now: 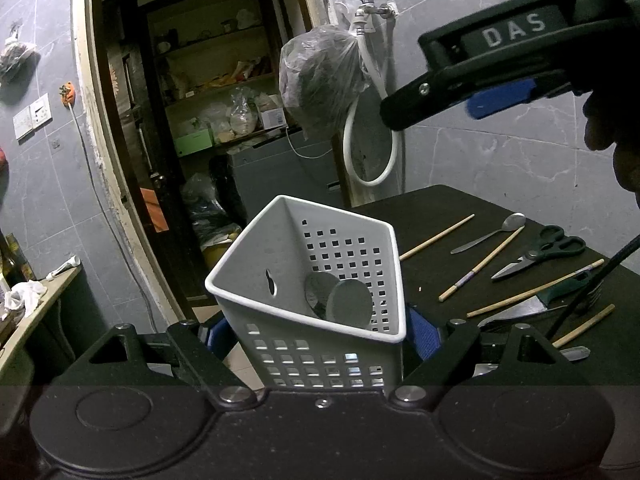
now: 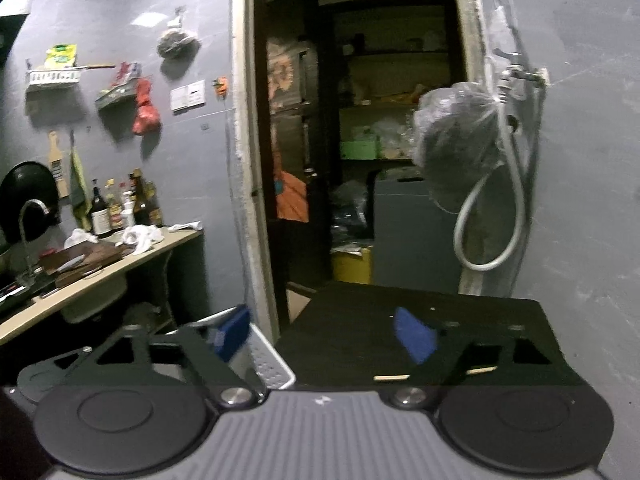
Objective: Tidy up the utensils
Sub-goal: 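Reach the right tool to the pile and grasp the vegetable peeler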
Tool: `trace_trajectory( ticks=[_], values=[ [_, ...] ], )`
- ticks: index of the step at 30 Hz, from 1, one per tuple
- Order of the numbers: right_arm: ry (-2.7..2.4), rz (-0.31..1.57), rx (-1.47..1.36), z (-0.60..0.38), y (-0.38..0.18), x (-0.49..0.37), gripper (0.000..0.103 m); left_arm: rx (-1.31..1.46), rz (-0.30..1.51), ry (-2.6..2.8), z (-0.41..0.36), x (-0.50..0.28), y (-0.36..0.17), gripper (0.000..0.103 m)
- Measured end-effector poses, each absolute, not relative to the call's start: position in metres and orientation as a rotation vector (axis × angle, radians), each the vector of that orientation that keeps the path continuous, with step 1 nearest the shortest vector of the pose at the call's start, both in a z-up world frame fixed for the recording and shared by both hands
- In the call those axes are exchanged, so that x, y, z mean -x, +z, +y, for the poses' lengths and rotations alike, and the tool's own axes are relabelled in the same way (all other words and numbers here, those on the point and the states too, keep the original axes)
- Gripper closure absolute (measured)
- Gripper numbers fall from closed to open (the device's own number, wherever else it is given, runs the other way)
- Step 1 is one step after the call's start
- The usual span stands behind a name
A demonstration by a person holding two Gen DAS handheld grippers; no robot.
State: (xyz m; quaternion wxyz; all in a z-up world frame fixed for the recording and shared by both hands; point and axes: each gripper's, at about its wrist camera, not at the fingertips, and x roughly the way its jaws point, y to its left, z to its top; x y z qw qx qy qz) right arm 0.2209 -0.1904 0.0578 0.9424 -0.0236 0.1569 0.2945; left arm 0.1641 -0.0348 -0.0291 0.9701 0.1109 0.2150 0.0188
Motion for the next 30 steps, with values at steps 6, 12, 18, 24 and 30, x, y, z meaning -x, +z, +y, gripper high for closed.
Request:
trace_trajectory(
  ticks=[6, 12, 18, 24, 30],
  values=[
    [0.479, 0.352, 0.026, -0.201, 0.049, -0.226, 0.000, -0.226, 0.434, 0.038, -0.035, -0.164, -0.029, 0.017],
    [0.307, 0.481, 0.004, -0.214, 0.031, -0.243, 0.000, -0.225, 0.435, 0.038, -0.035, -0.164, -0.029, 0.017],
    [0.318, 0.720, 0.142, -0.208, -0.010, -0.271, 0.000, -0.226, 0.435, 0.039, -0.035, -0.164, -0.029, 0.017],
    [0.436, 0.846, 0.324, -0.183, -0.048, -0.280, 0.000, -0.226, 0.436, 0.041, -0.035, -0.164, -0.028, 0.017],
    [0.554, 0.812, 0.409, -0.155, -0.061, -0.288, 0.003, -0.227, 0.437, 0.043, -0.036, -0.165, -0.028, 0.017]
  ],
)
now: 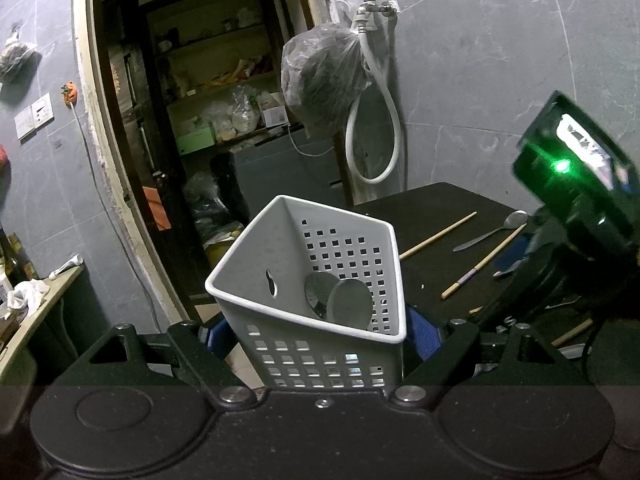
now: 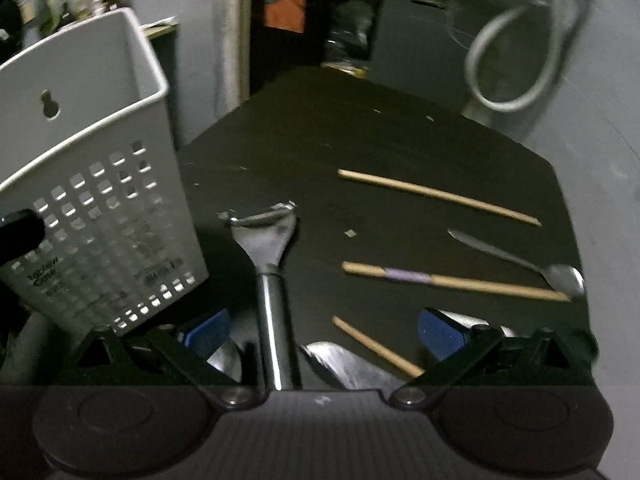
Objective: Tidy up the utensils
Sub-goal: 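Reach the right tool to the pile and grasp the vegetable peeler, then lift the peeler with the right tool and lower it into the basket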
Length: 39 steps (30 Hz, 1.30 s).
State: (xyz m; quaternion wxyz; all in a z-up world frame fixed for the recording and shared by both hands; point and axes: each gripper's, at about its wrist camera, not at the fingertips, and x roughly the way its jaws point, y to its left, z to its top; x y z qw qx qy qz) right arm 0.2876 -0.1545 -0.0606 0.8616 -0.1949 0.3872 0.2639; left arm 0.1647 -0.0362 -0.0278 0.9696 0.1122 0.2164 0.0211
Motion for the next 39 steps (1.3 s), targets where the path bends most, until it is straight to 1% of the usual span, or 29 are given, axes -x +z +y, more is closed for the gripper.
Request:
trace_trajectory(
  ticks=[1, 8, 10, 11, 13, 15, 18, 20, 21, 22, 24, 32, 39],
  values=[
    [0.570, 0.805, 0.419, -0.151, -0.062, -0.289, 0.006, -0.227, 0.438, 0.043, -0.036, -0.165, -0.028, 0.017],
    [0.631, 0.808, 0.445, -0.134, -0.069, -0.302, 0.017, -0.226, 0.438, 0.047, -0.036, -0.166, -0.028, 0.017],
    [0.643, 0.826, 0.441, -0.132, -0.072, -0.305, 0.024, -0.226, 0.438, 0.046, -0.036, -0.166, -0.028, 0.017],
    [0.646, 0.835, 0.437, -0.133, -0.074, -0.309, 0.026, -0.226, 0.438, 0.046, -0.036, -0.166, -0.028, 0.017],
    [0.648, 0.853, 0.420, -0.133, -0.078, -0.314, 0.035, -0.226, 0.438, 0.046, -0.036, -0.166, -0.028, 0.017],
    [0.653, 0.875, 0.399, -0.133, -0.082, -0.317, 0.040, -0.227, 0.438, 0.046, -0.036, -0.166, -0.028, 0.017],
    [0.661, 0.887, 0.347, -0.141, -0.085, -0.324, 0.042, -0.226, 0.438, 0.046, -0.036, -0.166, -0.028, 0.017],
    [0.663, 0.883, 0.333, -0.143, -0.085, -0.326, 0.048, -0.226, 0.438, 0.046, -0.036, -0.166, -0.028, 0.017],
    [0.663, 0.877, 0.331, -0.143, -0.085, -0.326, 0.055, -0.227, 0.438, 0.046, -0.036, -0.166, -0.028, 0.017],
    [0.664, 0.874, 0.325, -0.144, -0.084, -0.326, 0.066, -0.227, 0.438, 0.046, -0.036, -0.166, -0.028, 0.017],
    [0.672, 0.882, 0.302, -0.145, -0.082, -0.330, 0.083, -0.227, 0.438, 0.046, -0.036, -0.166, -0.028, 0.017],
    [0.643, 0.929, 0.163, -0.164, -0.076, -0.341, 0.083, -0.227, 0.438, 0.046, -0.036, -0.166, -0.028, 0.017],
    [0.604, 0.875, -0.018, -0.201, -0.063, -0.337, 0.083, -0.227, 0.438, 0.046, -0.037, -0.166, -0.028, 0.017]
  ],
)
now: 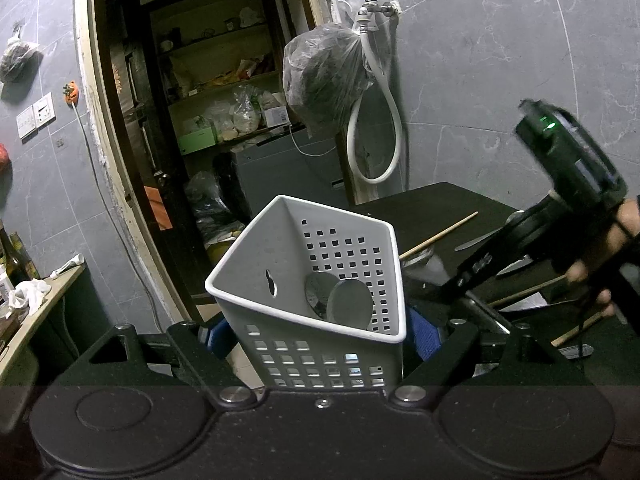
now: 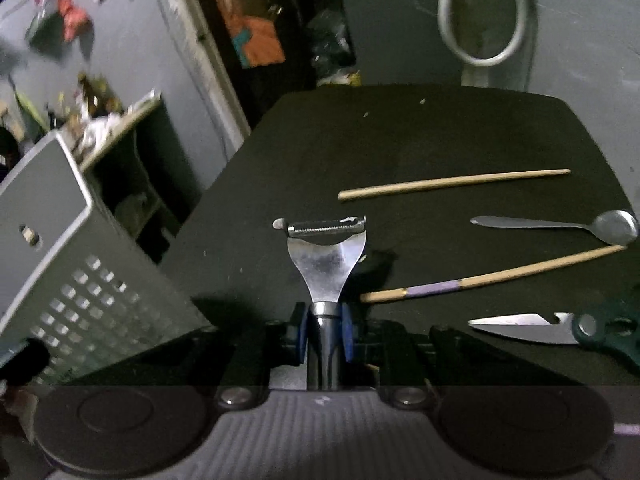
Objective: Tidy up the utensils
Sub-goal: 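Lift the peeler with the right tool and lower it into the basket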
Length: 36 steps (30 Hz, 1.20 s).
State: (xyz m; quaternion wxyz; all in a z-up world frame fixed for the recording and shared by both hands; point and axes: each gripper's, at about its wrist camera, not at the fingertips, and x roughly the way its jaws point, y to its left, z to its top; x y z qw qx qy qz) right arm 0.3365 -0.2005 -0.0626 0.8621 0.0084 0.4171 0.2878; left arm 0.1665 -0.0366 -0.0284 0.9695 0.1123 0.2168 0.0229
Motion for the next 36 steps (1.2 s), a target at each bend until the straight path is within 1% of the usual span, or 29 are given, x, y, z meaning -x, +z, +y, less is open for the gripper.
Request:
trace_trajectory(
  ticks=[9, 15, 25, 32, 36],
  values=[
    [0.592, 0.714, -0.194, -0.241, -0.047, -0.317, 0.083, -0.227, 0.438, 0.047, -0.037, -0.167, -0.028, 0.017],
    [0.605, 0.595, -0.237, -0.249, -0.031, -0.308, 0.083, -0.228, 0.438, 0.047, -0.037, -0.167, -0.029, 0.017],
    [0.669, 0.382, -0.255, -0.247, 0.043, -0.294, 0.083, -0.227, 0.438, 0.048, -0.037, -0.167, -0.029, 0.017],
    [0.780, 0.284, -0.226, -0.230, 0.091, -0.279, 0.083, -0.228, 0.438, 0.048, -0.037, -0.167, -0.029, 0.017],
    [0.843, 0.264, -0.208, -0.212, 0.102, -0.270, 0.083, -0.228, 0.437, 0.048, -0.037, -0.167, -0.029, 0.017]
  ],
)
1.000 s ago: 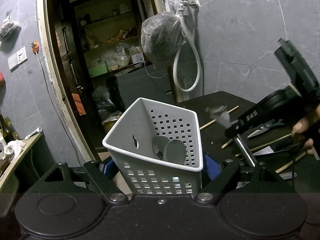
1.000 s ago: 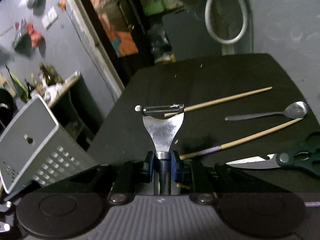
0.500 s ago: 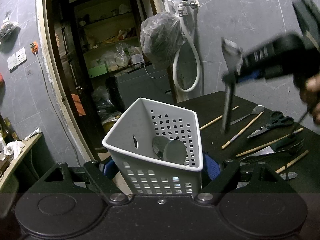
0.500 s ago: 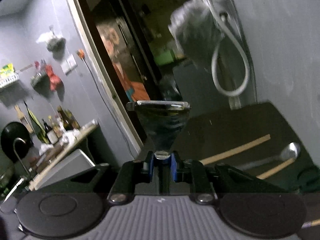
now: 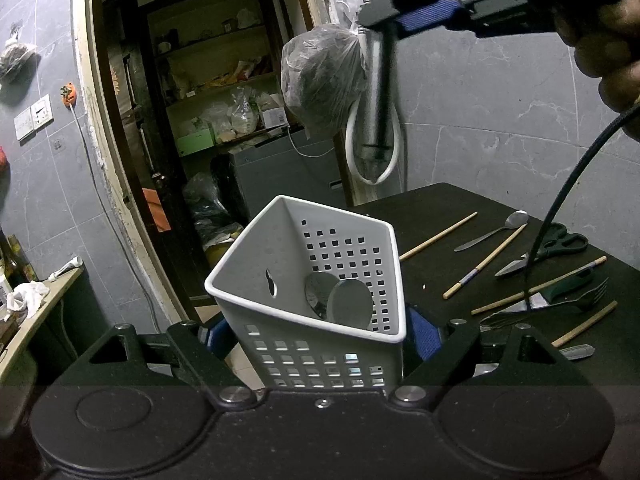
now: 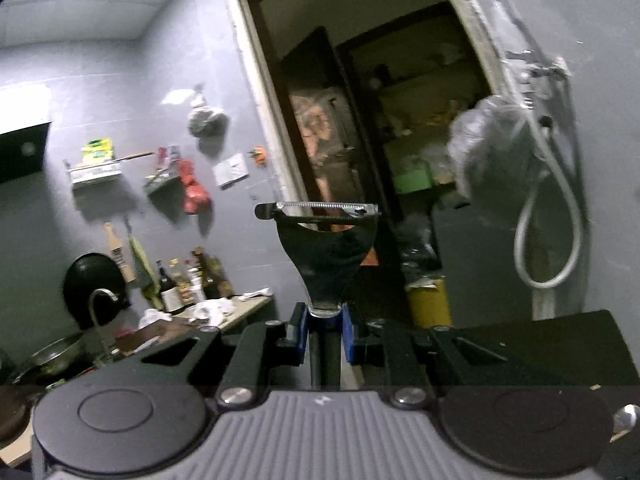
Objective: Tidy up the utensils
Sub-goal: 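Lift the peeler with the right tool and lower it into the basket, then reach the right tool to the table and grasp a metal spoon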
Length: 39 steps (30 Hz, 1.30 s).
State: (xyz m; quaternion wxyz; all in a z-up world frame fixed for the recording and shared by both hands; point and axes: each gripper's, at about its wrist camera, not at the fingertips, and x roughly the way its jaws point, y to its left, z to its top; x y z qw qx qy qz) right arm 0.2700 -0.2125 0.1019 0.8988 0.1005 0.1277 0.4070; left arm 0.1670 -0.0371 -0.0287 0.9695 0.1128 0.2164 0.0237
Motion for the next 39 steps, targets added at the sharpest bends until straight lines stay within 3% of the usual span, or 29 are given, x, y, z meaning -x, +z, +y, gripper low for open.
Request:
trace_trajectory(
  ticks=[24, 25, 29, 31, 39],
  values=[
    [0.939, 0.427, -0.075, -0.168, 0.062, -0.247, 0.081, -0.229, 0.430, 0.053, -0.037, -0.167, -0.029, 0.017],
    [0.940, 0.429, -0.073, -0.168, 0.062, -0.246, 0.075, -0.229, 0.430, 0.053, -0.037, -0.167, -0.029, 0.017],
    [0.945, 0.455, -0.048, -0.166, 0.059, -0.246, 0.068, -0.228, 0.432, 0.053, -0.037, -0.167, -0.029, 0.017],
    [0.941, 0.472, -0.032, -0.164, 0.058, -0.244, 0.053, -0.231, 0.431, 0.054, -0.037, -0.168, -0.029, 0.017],
    [0.888, 0.465, -0.044, -0.179, 0.057, -0.239, 0.032, -0.231, 0.434, 0.052, -0.037, -0.171, -0.030, 0.018]
  ],
)
